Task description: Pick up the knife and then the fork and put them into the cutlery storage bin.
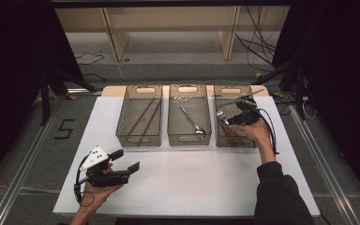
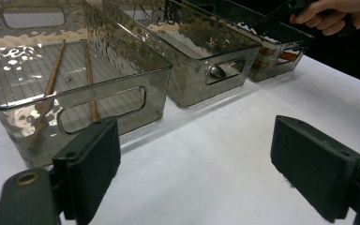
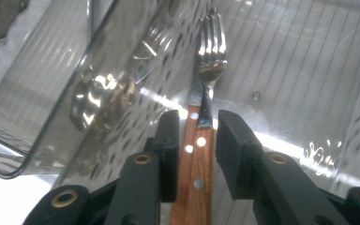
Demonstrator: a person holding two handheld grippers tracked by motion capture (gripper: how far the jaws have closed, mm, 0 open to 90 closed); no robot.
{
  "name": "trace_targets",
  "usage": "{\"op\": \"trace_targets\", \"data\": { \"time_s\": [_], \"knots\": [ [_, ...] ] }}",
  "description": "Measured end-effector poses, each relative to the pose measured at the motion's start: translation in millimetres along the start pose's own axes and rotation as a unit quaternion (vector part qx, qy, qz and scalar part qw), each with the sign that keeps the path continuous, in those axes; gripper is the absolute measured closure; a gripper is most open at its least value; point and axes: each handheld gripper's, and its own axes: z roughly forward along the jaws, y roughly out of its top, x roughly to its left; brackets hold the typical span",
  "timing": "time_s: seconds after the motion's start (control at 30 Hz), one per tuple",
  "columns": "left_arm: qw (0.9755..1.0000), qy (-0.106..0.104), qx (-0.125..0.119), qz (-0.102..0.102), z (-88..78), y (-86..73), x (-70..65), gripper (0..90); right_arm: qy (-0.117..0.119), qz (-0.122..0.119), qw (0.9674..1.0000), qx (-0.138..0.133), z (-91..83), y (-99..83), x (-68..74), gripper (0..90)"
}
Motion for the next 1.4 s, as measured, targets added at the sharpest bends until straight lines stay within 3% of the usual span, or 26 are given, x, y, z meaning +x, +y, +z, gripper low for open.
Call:
{"op": "trace_targets", "data": {
  "time_s": [0.3,0.73,1.03,1.4],
  "knots": [
    [1.0000,0.000,0.000,0.000,0.1,0.0,-0.1,15.7,0.009,-0.012,0.9998,-0.014,-7.1,0.7,5.8,61.8],
    [1.0000,0.000,0.000,0.000,0.6,-0.1,-0.2,15.7,0.033,-0.034,0.9972,-0.058,-27.0,-9.3,21.1,45.1],
    [1.0000,0.000,-0.001,0.000,1.1,0.0,-1.1,15.7,0.061,-0.054,0.9915,-0.102,-41.2,-22.3,43.6,40.2],
    [1.0000,-0.001,0.001,0.000,0.9,-0.2,-0.9,15.7,0.082,-0.076,0.9848,-0.133,-51.1,-35.2,67.3,36.7]
  ]
}}
